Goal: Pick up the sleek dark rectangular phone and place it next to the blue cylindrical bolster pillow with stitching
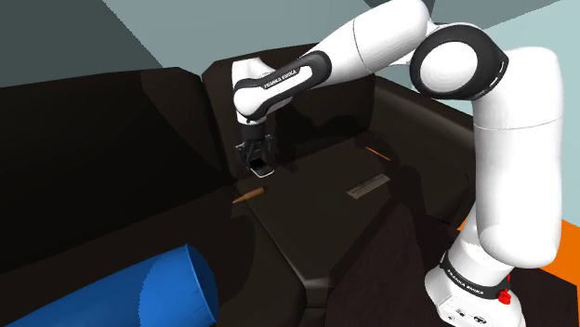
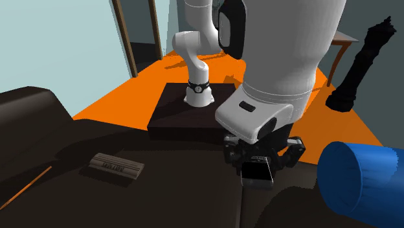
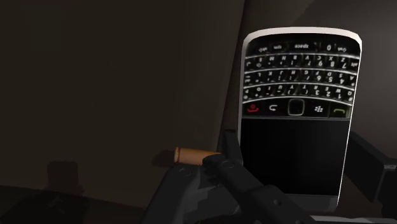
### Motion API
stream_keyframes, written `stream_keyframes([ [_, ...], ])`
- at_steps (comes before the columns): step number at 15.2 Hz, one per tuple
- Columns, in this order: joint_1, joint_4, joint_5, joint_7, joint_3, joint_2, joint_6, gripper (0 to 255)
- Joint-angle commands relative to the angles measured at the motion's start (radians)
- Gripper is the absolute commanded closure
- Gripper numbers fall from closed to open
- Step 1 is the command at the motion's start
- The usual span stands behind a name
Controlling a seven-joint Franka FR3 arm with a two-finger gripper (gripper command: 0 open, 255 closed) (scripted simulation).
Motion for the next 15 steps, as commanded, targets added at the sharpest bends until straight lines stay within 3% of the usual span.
stream_keyframes([
  [1,0.000,0.014,0.001,0.001,0.001,-0.009,-0.024,255],
  [4,0.000,0.030,0.002,0.001,0.001,-0.018,-0.048,255],
  [15,0.133,-0.182,0.005,0.215,0.080,-0.160,0.034,255],
])
